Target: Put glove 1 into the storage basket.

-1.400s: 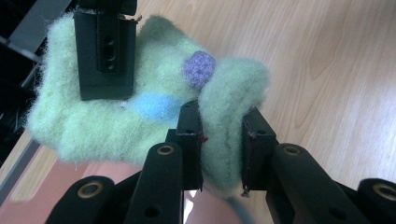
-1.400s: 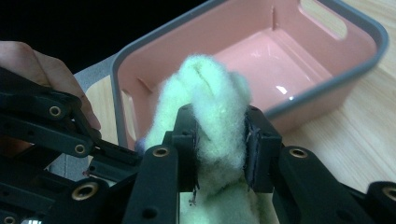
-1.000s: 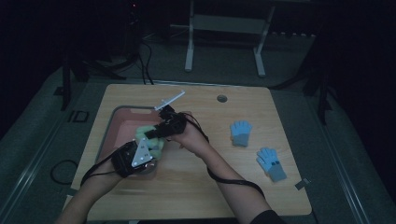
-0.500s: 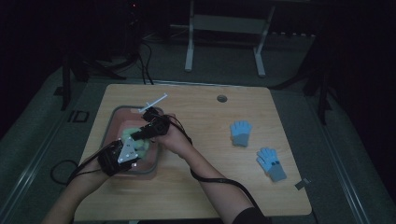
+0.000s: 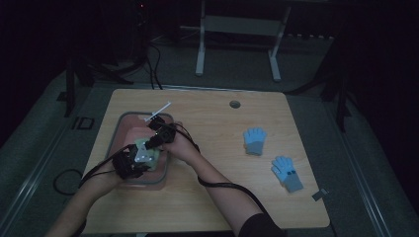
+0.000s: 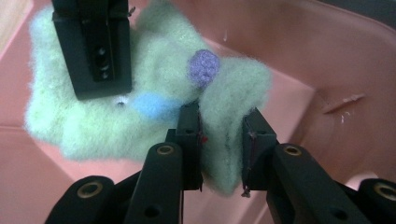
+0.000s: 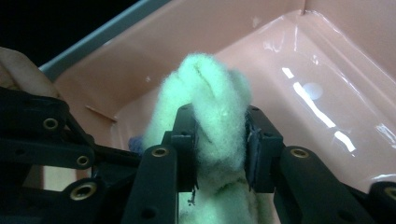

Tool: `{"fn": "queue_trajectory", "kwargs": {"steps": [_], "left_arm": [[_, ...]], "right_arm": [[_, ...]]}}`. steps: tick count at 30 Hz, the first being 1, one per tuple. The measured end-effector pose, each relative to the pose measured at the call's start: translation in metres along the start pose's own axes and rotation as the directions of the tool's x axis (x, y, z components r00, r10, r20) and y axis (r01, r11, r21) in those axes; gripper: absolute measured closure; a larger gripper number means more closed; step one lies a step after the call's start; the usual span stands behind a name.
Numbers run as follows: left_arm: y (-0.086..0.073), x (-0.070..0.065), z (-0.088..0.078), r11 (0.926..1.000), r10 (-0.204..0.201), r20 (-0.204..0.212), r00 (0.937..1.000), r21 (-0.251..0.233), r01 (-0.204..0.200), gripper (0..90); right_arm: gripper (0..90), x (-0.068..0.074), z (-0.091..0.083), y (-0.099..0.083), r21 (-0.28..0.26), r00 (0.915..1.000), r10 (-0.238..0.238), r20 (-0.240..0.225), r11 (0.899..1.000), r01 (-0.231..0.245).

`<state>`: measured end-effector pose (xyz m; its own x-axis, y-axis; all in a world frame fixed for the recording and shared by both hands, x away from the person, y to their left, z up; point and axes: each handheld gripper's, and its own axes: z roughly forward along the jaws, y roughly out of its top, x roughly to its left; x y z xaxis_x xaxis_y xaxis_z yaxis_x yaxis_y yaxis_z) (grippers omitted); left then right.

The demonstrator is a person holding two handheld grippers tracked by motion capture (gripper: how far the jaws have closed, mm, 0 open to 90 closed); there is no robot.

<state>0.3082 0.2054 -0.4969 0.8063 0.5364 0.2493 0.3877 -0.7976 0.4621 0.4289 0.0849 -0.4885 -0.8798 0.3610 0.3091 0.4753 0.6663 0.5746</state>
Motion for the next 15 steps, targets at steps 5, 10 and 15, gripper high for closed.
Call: {"fn": "queue_trajectory", "kwargs": {"steps": [5, 10, 15], "left_arm": [[0.004, 0.003, 0.009, 0.9955, -0.008, 0.032, 0.9994, 0.095, 0.005, 70.0], [0.006, 0.003, 0.012, 0.9921, -0.014, 0.042, 0.999, 0.125, 0.008, 64.5], [0.005, 0.007, 0.011, 0.9899, -0.095, 0.0, 0.9955, 0.106, 0.094, 42.5]], "right_arm": [[52.0, 0.0, -0.005, 0.0, -0.031, 0.9983, -0.017, 0.055, 0.999, 0.019], [47.0, -0.002, -0.021, -0.004, -0.071, 0.9985, -0.017, 0.052, 0.997, 0.021], [40.2, -0.005, -0.036, -0.014, -0.077, 0.9993, -0.019, 0.032, 0.997, 0.021]]}}
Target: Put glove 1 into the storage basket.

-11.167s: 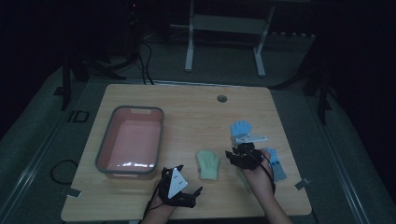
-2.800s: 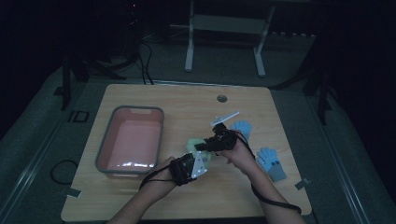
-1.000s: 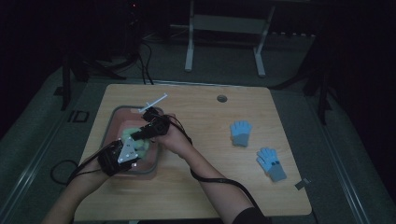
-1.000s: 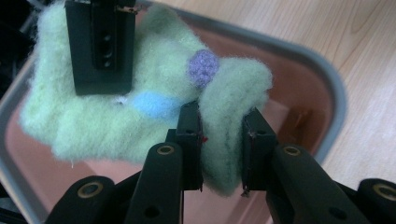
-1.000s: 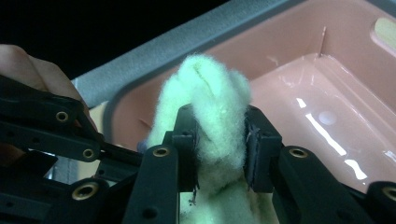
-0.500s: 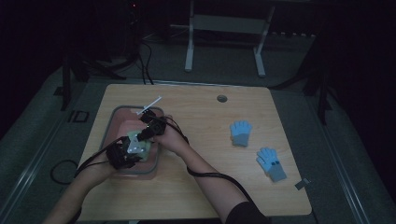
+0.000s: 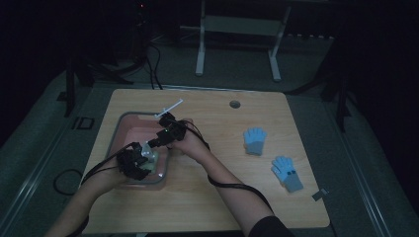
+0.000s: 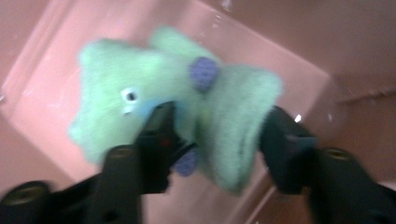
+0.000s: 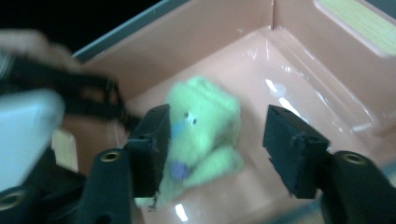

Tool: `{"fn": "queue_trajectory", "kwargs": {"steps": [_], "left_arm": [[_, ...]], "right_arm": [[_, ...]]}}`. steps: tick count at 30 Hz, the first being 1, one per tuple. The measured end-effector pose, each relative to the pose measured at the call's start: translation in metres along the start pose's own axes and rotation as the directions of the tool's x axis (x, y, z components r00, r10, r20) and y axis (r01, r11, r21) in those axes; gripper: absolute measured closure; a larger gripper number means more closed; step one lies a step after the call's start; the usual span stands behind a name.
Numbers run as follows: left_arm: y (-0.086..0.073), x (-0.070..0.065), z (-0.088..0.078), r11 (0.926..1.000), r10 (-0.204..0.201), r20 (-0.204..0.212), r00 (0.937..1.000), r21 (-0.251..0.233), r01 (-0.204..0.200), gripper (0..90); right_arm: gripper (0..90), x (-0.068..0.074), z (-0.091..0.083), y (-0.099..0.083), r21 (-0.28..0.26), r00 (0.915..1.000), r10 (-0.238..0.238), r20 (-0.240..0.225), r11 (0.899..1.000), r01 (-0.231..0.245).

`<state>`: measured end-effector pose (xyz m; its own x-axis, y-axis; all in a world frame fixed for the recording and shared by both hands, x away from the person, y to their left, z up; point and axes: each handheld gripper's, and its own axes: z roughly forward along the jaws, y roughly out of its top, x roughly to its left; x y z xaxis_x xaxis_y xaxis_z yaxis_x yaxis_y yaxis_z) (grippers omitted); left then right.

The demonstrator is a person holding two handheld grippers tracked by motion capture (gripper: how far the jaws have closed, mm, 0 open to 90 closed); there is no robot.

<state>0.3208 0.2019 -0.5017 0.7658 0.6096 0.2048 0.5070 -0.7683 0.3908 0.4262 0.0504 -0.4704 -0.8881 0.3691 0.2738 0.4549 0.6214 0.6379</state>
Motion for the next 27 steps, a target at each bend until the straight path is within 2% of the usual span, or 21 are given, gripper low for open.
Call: {"fn": "queue_trajectory", "kwargs": {"steps": [1, 3, 4, 6, 7, 10, 11, 13, 15, 19, 20, 24, 27], "left_arm": [[0.0, 0.001, -0.001, 0.9998, -0.018, -0.015, 0.9997, -0.011, 0.018, 35.1], [-0.002, 0.005, -0.003, 0.9987, -0.044, 0.019, 0.9988, -0.026, 0.045, 21.3], [-0.003, 0.005, -0.004, 0.9982, -0.048, 0.038, 0.9981, -0.033, 0.05, 18.5], [-0.003, 0.005, -0.006, 0.9977, -0.058, 0.035, 0.9977, -0.034, 0.059, 16.5], [-0.002, 0.004, -0.008, 0.9971, -0.063, 0.046, 0.9969, -0.039, 0.065, 15.0], [0.0, 0.001, -0.013, 0.9941, -0.083, 0.034, 0.996, -0.068, 0.085, 12.9], [0.001, 0.001, -0.016, 0.9917, -0.093, 0.045, 0.9947, -0.085, 0.096, 10.8], [0.004, -0.001, -0.021, 0.9887, -0.098, 0.035, 0.9946, -0.111, 0.101, 9.6], [0.008, -0.003, -0.026, 0.9815, -0.109, 0.066, 0.9918, -0.151, 0.118, 8.3], [0.018, -0.013, -0.037, 0.9688, -0.107, 0.088, 0.9904, -0.215, 0.123, 7.7], [0.021, -0.016, -0.038, 0.9657, -0.109, 0.093, 0.9896, -0.226, 0.128, 4.6], [0.034, -0.034, -0.045, 0.9509, -0.059, 0.135, 0.9891, -0.294, 0.097, 2.9], [0.036, -0.037, -0.045, 0.9491, -0.05, 0.139, 0.989, -0.302, 0.09, 2.8]], "right_arm": [[38.3, 0.001, -0.004, -0.002, -0.002, 1.0, -0.003, -0.008, 1.0, 0.003], [37.6, 0.002, -0.011, -0.007, -0.016, 0.9998, -0.014, -0.011, 1.0, 0.014], [36.5, 0.002, -0.015, -0.009, -0.021, 0.9997, -0.017, -0.014, 1.0, 0.017], [34.1, 0.004, -0.023, -0.013, -0.04, 0.9994, -0.02, -0.028, 0.999, 0.019], [31.5, 0.005, -0.027, -0.016, -0.045, 0.9994, -0.023, -0.028, 0.999, 0.021], [25.9, 0.007, -0.04, -0.024, -0.065, 0.9971, -0.047, -0.059, 0.997, 0.043], [25.2, 0.008, -0.044, -0.027, -0.072, 0.9965, -0.056, -0.062, 0.996, 0.052], [22.6, 0.01, -0.054, -0.033, -0.083, 0.995, -0.069, -0.072, 0.995, 0.063], [22.4, 0.01, -0.061, -0.038, -0.094, 0.9945, -0.073, -0.076, 0.993, 0.066], [20.8, 0.01, -0.079, -0.053, -0.119, 0.9956, -0.072, -0.061, 0.991, 0.064], [20.8, 0.009, -0.086, -0.059, -0.133, 0.9963, -0.07, -0.05, 0.989, 0.063], [20.8, 0.005, -0.105, -0.078, -0.144, 0.9959, -0.09, -0.004, 0.986, 0.088], [20.8, 0.001, -0.113, -0.088, -0.138, 0.9966, -0.083, 0.0, 0.987, 0.082]]}}
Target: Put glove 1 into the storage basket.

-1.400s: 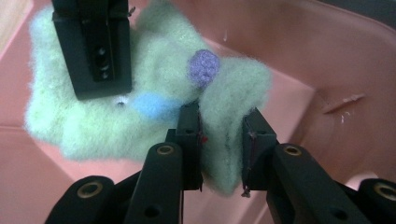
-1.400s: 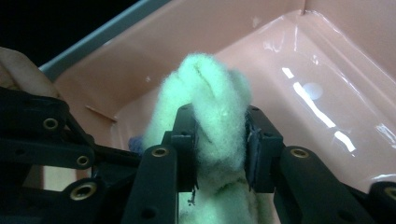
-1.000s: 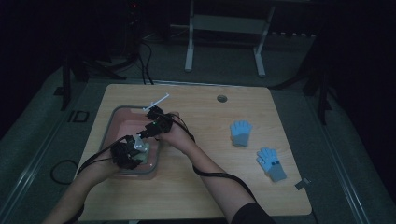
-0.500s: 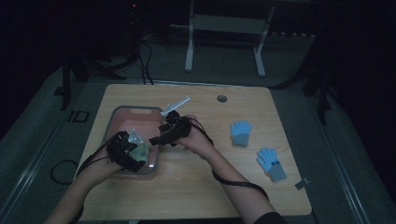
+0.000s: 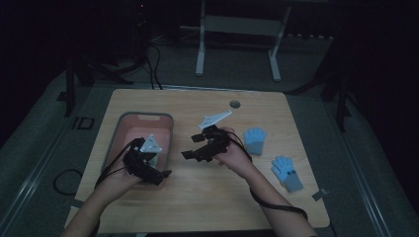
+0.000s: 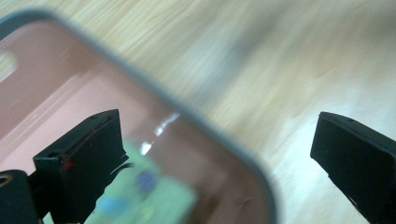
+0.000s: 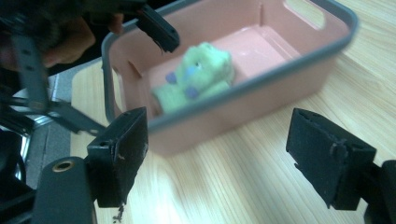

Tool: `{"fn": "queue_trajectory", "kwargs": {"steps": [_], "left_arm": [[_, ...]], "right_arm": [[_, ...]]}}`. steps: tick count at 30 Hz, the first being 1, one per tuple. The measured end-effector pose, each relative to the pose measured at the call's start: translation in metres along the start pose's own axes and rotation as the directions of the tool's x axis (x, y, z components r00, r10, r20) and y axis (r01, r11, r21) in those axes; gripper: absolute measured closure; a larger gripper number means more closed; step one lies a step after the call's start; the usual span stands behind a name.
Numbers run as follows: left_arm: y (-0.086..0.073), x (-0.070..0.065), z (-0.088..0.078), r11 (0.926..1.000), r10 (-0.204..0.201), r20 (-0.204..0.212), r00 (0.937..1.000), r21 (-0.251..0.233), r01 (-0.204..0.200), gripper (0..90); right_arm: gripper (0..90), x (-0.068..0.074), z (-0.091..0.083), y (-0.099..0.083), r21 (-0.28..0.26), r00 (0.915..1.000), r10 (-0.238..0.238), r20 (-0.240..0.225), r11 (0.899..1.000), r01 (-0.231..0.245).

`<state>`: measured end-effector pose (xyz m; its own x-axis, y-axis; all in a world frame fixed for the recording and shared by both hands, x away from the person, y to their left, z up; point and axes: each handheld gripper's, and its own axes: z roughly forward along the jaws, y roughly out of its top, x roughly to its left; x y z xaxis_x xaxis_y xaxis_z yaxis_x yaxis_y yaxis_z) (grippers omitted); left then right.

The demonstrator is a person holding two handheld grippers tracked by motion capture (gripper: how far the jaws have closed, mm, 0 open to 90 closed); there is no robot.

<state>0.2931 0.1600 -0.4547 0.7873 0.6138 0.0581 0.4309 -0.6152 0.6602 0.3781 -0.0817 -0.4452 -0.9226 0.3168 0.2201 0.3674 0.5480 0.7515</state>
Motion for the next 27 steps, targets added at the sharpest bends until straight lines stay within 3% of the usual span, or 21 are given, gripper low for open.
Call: {"fn": "queue_trajectory", "kwargs": {"steps": [1, 4, 6, 12, 15, 19, 23, 27], "left_arm": [[0.009, -0.017, 0.005, 0.9985, 0.038, 0.036, 0.9986, -0.04, -0.036, 2.8], [0.015, -0.031, 0.014, 0.9963, 0.06, 0.072, 0.9956, -0.065, -0.055, 2.8], [0.018, -0.039, 0.021, 0.9958, 0.079, 0.084, 0.9933, -0.052, -0.075, 2.5], [0.021, -0.064, 0.048, 0.9885, 0.151, 0.122, 0.981, -0.017, -0.15, 1.4], [0.019, -0.073, 0.064, 0.9869, 0.161, 0.154, 0.9748, -0.017, -0.16, 1.4], [0.015, -0.082, 0.086, 0.9856, 0.167, 0.181, 0.9692, -0.004, -0.169, 1.4], [0.009, -0.09, 0.1, 0.978, 0.198, 0.192, 0.9613, 0.027, -0.207, 1.5], [-0.001, -0.091, 0.108, 0.9827, 0.178, 0.222, 0.9585, 0.01, -0.185, 1.5]], "right_arm": [[23.5, -0.005, -0.01, -0.012, -0.002, 0.9996, 0.005, 0.027, 1.0, -0.005], [23.5, -0.011, -0.023, -0.028, -0.013, 0.9983, 0.015, 0.057, 1.0, -0.014], [23.4, -0.016, -0.03, -0.039, -0.022, 0.998, 0.032, 0.054, 0.999, -0.031], [21.3, -0.027, -0.053, -0.07, -0.015, 0.9903, 0.036, 0.134, 0.999, -0.035], [20.7, -0.033, -0.065, -0.085, -0.032, 0.9867, 0.07, 0.146, 0.997, -0.066], [21.1, -0.037, -0.077, -0.102, -0.06, 0.9808, 0.07, 0.182, 0.996, -0.06], [20.2, -0.037, -0.086, -0.116, -0.06, 0.9742, 0.062, 0.217, 0.997, -0.05], [18.6, -0.037, -0.093, -0.127, -0.069, 0.974, 0.067, 0.217, 0.996, -0.053]]}}
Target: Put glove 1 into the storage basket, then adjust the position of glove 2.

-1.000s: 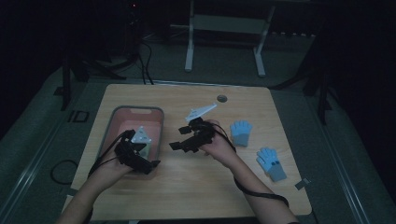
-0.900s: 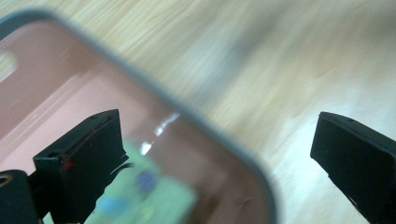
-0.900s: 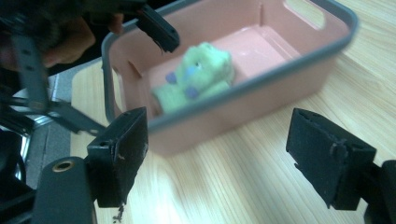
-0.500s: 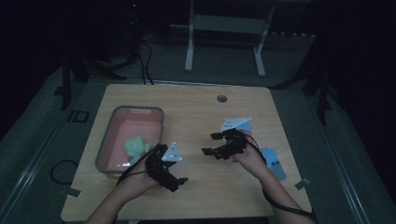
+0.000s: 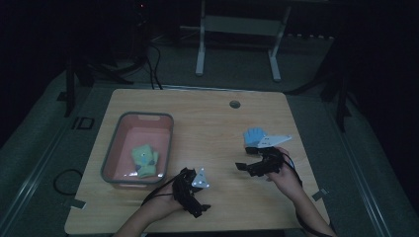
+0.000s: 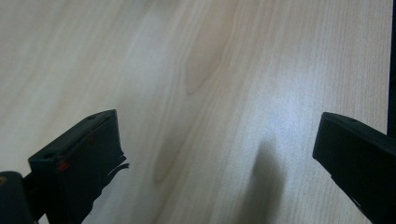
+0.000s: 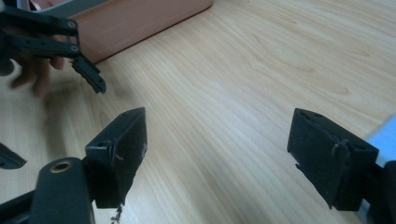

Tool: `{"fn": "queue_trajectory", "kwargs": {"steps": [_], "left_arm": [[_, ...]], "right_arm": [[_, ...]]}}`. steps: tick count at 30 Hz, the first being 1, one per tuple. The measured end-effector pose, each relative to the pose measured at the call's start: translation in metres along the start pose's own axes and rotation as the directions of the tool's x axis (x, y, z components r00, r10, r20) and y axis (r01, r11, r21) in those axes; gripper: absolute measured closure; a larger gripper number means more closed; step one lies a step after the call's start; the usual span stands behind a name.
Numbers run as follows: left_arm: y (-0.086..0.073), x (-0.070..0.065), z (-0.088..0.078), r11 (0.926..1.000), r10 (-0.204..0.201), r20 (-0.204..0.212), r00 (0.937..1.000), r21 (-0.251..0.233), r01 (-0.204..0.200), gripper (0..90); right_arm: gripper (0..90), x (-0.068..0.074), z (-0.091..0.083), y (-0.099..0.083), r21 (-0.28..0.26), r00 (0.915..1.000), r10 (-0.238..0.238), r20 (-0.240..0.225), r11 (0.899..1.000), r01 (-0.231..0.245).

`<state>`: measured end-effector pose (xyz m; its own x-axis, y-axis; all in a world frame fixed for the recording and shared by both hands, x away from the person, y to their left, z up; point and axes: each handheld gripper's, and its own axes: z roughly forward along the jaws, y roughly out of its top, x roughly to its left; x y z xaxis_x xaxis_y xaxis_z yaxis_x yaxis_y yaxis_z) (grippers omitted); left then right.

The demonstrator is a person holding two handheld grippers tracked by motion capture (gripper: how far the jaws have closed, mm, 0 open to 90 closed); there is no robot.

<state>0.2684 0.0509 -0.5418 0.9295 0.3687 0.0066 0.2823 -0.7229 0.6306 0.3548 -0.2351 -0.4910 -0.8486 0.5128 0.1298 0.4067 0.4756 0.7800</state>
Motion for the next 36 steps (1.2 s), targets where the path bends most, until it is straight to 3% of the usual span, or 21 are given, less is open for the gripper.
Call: {"fn": "queue_trajectory", "kwargs": {"steps": [4, 8, 11, 17, 23, 26, 30, 36], "left_arm": [[-0.009, -0.001, 0.004, 1.0, -0.009, -0.02, 0.9998, 0.0, 0.009, 1.5], [-0.017, -0.001, 0.003, 0.9986, -0.041, -0.006, 0.9992, -0.035, 0.041, 1.5], [-0.019, -0.002, 0.002, 0.9998, -0.019, -0.028, 0.9994, -0.002, 0.019, 1.5], [-0.023, -0.005, 0.0, 0.9997, -0.018, -0.012, 0.9998, -0.013, 0.018, 1.5], [-0.026, -0.005, -0.001, 0.9995, -0.023, -0.022, 0.9995, -0.022, 0.023, 1.6], [-0.027, -0.005, -0.001, 0.9992, -0.025, -0.013, 0.9996, -0.031, 0.025, 1.6], [-0.028, -0.004, -0.001, 0.9991, -0.028, -0.01, 0.9996, -0.032, 0.028, 1.6], [-0.029, -0.005, -0.002, 0.9989, -0.03, -0.008, 0.9995, -0.038, 0.029, 1.5]], "right_arm": [[18.5, -0.001, -0.007, -0.009, -0.009, 0.9997, 0.021, 0.016, 1.0, -0.021], [15.8, -0.004, -0.016, -0.016, 0.0, 0.9993, 0.03, 0.021, 1.0, -0.03], [15.4, -0.006, -0.021, -0.021, -0.011, 0.9993, 0.02, 0.033, 1.0, -0.019], [14.4, -0.011, -0.031, -0.028, -0.05, 0.9983, 0.032, 0.049, 0.998, -0.03], [14.1, -0.014, -0.035, -0.033, -0.042, 0.9965, 0.047, 0.07, 0.998, -0.044], [13.2, -0.015, -0.038, -0.031, -0.013, 0.9936, 0.074, 0.085, 0.997, -0.073], [10.9, -0.014, -0.038, -0.03, 0.008, 0.9898, 0.044, 0.135, 0.999, -0.046], [15.2, -0.02, -0.037, -0.029, 0.023, 0.986, 0.06, 0.156, 0.998, -0.065]]}}
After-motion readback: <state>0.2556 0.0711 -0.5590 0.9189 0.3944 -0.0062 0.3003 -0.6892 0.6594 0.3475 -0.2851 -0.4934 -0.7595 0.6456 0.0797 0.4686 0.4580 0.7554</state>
